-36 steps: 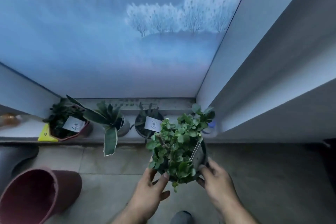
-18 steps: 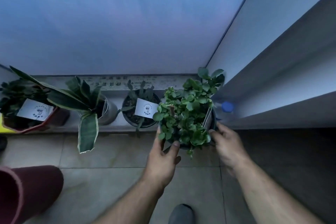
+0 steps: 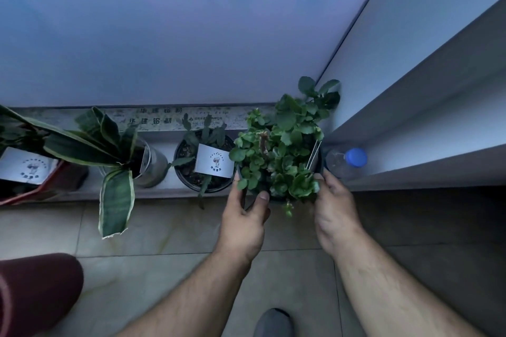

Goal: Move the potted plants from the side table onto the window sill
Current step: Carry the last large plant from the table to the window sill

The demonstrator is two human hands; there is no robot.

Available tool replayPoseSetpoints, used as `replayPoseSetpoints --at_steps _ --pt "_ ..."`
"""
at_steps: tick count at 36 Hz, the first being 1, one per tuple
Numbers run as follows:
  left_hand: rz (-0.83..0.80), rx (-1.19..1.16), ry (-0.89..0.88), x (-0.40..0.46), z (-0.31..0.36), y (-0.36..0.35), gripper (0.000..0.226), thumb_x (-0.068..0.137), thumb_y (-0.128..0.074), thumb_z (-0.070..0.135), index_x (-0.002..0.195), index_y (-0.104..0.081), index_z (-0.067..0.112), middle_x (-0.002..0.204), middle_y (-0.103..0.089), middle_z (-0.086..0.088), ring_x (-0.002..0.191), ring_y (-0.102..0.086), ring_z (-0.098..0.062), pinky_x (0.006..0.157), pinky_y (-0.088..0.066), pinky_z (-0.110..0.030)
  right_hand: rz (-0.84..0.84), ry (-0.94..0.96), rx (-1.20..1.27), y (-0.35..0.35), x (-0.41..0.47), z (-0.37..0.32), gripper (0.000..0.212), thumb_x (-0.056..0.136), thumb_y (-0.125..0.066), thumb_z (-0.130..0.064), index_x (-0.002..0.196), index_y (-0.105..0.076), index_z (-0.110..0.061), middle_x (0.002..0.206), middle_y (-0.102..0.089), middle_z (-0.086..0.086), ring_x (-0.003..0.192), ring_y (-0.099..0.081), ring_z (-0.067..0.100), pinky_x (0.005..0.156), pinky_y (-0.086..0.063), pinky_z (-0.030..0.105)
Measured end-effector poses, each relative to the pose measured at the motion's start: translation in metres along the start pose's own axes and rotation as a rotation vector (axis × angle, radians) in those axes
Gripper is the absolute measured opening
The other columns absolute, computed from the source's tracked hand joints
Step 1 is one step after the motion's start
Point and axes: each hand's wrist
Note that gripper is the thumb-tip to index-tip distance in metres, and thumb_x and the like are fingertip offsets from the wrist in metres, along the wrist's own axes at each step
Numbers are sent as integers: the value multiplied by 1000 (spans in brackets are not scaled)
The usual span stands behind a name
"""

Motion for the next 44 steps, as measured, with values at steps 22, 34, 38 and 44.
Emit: replayPoseSetpoints --at_steps 22,34,38,44 --pt "-32 9 122 6 -3 14 46 100 -58 21 144 -45 26 141 -55 8 127 -56 -13 92 -57 -33 90 -221 220 -25 -9 -13 30 107 -48 -23 132 -64 -16 123 -74 4 115 -69 21 94 -56 40" --pt "411 -93 168 38 27 106 26 105 -47 28 116 -57 7 105 -67 -7 102 -67 -24 87 -57 -41 62 -219 205 -26 -24 -9 33 108 -38 -7 110 -67 -24 122 -72 4 116 -66 22 83 -54 36" --pt "352 -29 156 59 39 99 22 102 -54 27 111 -64 11 113 -74 -13 104 -70 -27 91 -57 -48 23 -187 143 -24 -25 -8 35 109 -37 -8 124 -65 -22 126 -71 4 116 -66 21 89 -53 36" --pt "443 -23 132 67 44 94 25 98 -61 15 75 -53 15 77 -66 -9 68 -64 -19 67 -60 -36 18 -191 106 -22 -25 -10 36 108 -38 -6 131 -63 -17 123 -72 4 109 -68 18 85 -55 33"
Point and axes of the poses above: each hand's wrist, its own x-axis towards the middle knuckle, its own y-axis out of the back of the hand, z = x × y
